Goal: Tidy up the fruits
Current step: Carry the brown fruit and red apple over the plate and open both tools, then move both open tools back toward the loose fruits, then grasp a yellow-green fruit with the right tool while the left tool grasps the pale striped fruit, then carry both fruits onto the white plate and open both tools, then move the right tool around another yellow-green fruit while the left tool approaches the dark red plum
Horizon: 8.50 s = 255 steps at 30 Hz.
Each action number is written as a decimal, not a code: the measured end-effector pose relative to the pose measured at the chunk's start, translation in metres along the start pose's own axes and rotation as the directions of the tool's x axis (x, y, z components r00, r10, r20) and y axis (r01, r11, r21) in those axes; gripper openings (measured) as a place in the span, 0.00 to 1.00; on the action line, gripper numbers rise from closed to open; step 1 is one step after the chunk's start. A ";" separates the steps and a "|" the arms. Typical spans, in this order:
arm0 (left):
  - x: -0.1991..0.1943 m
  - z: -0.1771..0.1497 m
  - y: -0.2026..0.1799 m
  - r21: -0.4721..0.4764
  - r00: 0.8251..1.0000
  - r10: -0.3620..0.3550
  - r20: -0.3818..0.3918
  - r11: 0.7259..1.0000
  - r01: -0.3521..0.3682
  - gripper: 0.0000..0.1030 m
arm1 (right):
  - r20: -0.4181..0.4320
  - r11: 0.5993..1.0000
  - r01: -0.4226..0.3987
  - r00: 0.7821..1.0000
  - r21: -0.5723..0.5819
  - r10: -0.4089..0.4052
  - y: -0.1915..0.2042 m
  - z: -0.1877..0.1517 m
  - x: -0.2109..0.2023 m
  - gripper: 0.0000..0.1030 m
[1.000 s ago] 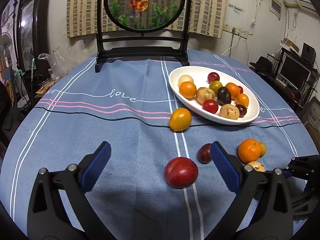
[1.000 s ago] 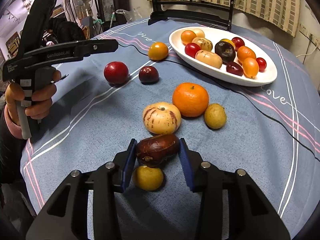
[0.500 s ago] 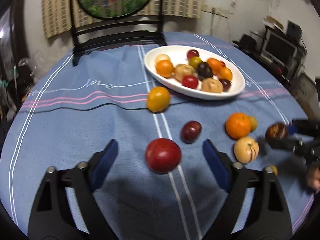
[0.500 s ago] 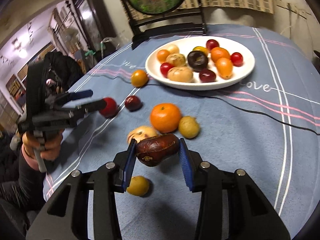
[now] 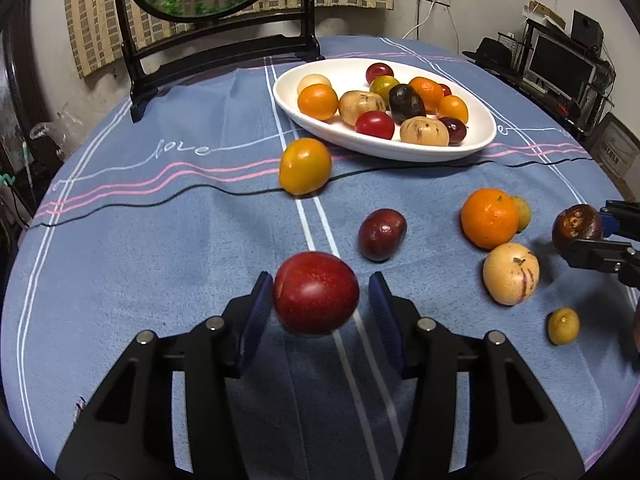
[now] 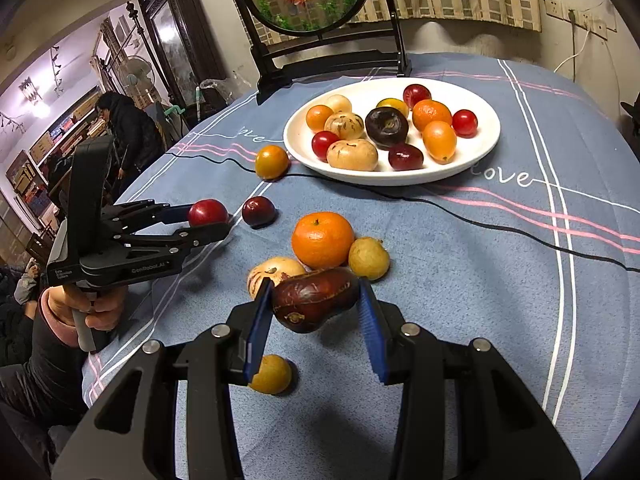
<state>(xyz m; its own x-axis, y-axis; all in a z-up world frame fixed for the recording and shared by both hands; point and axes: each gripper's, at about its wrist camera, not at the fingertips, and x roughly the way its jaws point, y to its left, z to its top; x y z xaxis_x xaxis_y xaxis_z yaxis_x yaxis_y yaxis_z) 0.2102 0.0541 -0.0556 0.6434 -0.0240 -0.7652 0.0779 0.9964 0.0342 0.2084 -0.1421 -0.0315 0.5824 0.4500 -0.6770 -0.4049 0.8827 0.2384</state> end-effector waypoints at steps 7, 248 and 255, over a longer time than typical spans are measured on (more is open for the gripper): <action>0.005 0.000 0.001 0.002 1.000 0.016 -0.015 1.000 -0.016 0.42 | 0.007 1.000 0.010 1.000 -0.008 -0.010 0.002 -0.001 -0.003 0.41; -0.037 0.015 0.017 -0.218 0.985 0.015 0.173 0.976 0.024 0.98 | -0.087 0.948 0.301 0.947 -0.100 -0.309 0.002 0.011 0.032 0.60; -0.038 0.015 0.020 -0.238 0.985 -0.005 0.171 0.970 0.046 0.98 | -0.104 0.941 0.318 0.938 -0.116 -0.330 0.001 0.008 0.042 0.60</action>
<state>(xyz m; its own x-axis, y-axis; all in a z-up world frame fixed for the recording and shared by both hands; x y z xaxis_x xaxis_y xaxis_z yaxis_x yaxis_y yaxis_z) 0.1992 0.0737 -0.0162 0.7637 -0.0424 -0.6442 -0.0761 0.9850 -0.1551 0.2376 -0.1218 -0.0543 0.6064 0.1167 -0.7866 -0.2778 0.9579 -0.0720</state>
